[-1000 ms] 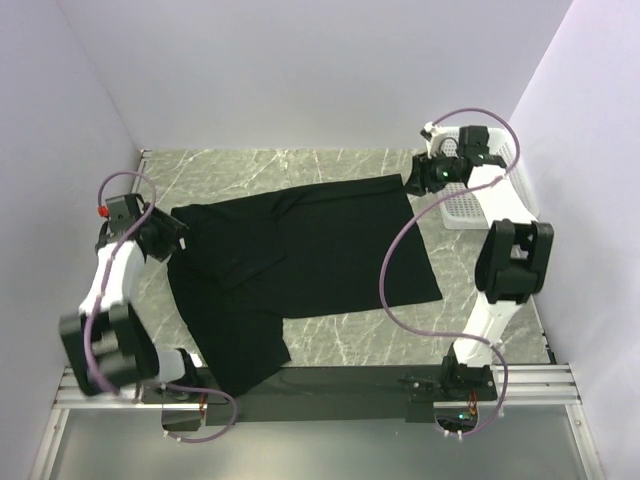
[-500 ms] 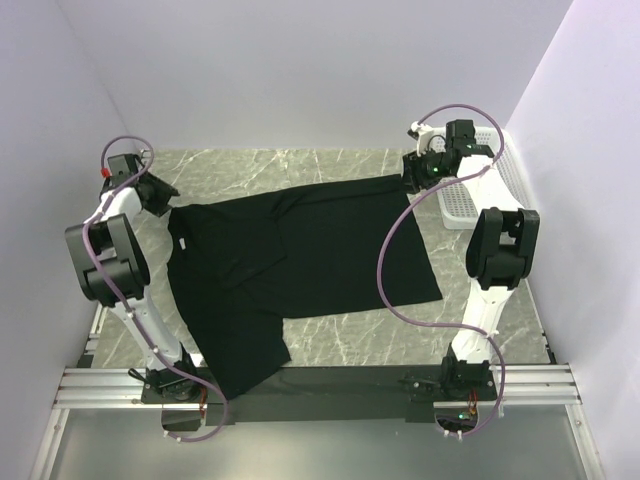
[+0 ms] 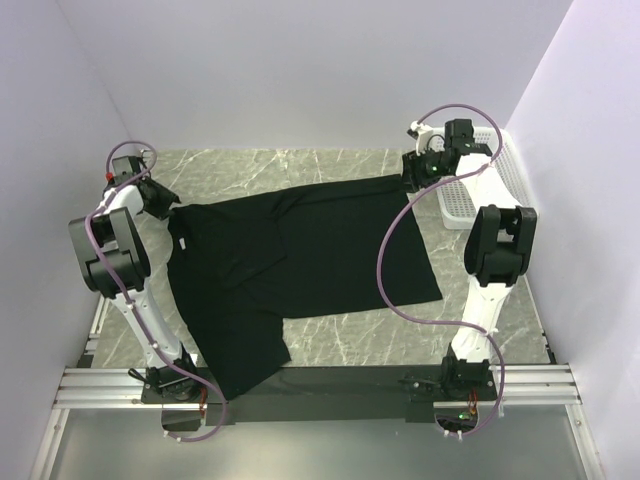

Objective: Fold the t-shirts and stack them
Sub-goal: Fold the tshirt

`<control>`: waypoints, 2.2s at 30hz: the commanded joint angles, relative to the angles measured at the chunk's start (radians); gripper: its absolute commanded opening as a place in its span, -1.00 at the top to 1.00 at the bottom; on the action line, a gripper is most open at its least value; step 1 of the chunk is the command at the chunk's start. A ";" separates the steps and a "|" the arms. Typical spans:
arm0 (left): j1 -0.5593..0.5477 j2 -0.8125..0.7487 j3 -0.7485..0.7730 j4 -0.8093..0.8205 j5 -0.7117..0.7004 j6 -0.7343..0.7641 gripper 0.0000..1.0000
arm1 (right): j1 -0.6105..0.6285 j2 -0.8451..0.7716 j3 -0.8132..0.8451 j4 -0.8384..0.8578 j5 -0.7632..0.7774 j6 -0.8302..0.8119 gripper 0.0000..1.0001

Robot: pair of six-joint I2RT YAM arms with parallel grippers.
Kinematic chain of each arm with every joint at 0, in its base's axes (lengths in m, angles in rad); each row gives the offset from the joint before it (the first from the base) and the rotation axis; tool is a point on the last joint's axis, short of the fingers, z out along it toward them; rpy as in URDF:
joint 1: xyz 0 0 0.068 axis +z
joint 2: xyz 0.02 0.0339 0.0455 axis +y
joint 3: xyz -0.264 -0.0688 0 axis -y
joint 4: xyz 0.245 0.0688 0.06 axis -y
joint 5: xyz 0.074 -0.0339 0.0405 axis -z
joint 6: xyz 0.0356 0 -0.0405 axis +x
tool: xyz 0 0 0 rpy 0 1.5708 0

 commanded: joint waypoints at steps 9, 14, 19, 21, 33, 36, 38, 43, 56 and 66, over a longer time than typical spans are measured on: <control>0.006 0.071 0.089 0.008 0.026 -0.001 0.69 | 0.007 -0.006 0.041 -0.014 0.005 0.011 -0.15; 0.027 0.076 0.099 0.006 0.005 -0.002 0.99 | 0.006 -0.004 0.038 -0.012 0.019 0.008 -0.15; 0.064 0.111 0.170 -0.009 -0.011 -0.007 0.99 | 0.007 0.016 0.067 -0.026 0.036 -0.015 -0.15; 0.073 0.129 0.199 -0.017 -0.005 -0.012 0.99 | 0.007 0.022 0.076 -0.033 0.039 -0.024 -0.15; 0.079 0.227 0.296 -0.029 0.035 -0.008 0.99 | 0.058 0.042 0.062 0.046 0.063 -0.441 -0.15; 0.081 0.228 0.291 -0.021 0.038 -0.010 0.99 | 0.076 0.091 0.111 0.075 0.103 -0.533 -0.15; 0.082 0.229 0.294 -0.021 0.040 -0.008 0.99 | 0.086 0.158 0.199 0.072 0.131 -0.559 -0.14; 0.082 0.226 0.293 -0.018 0.052 -0.004 0.99 | 0.110 0.298 0.376 0.054 0.174 -0.650 -0.13; 0.082 0.221 0.268 -0.004 0.070 -0.012 0.99 | 0.153 0.430 0.492 0.051 0.268 -0.739 -0.08; 0.082 0.228 0.267 -0.009 0.067 -0.013 0.99 | 0.156 0.416 0.467 -0.053 0.216 -0.814 0.13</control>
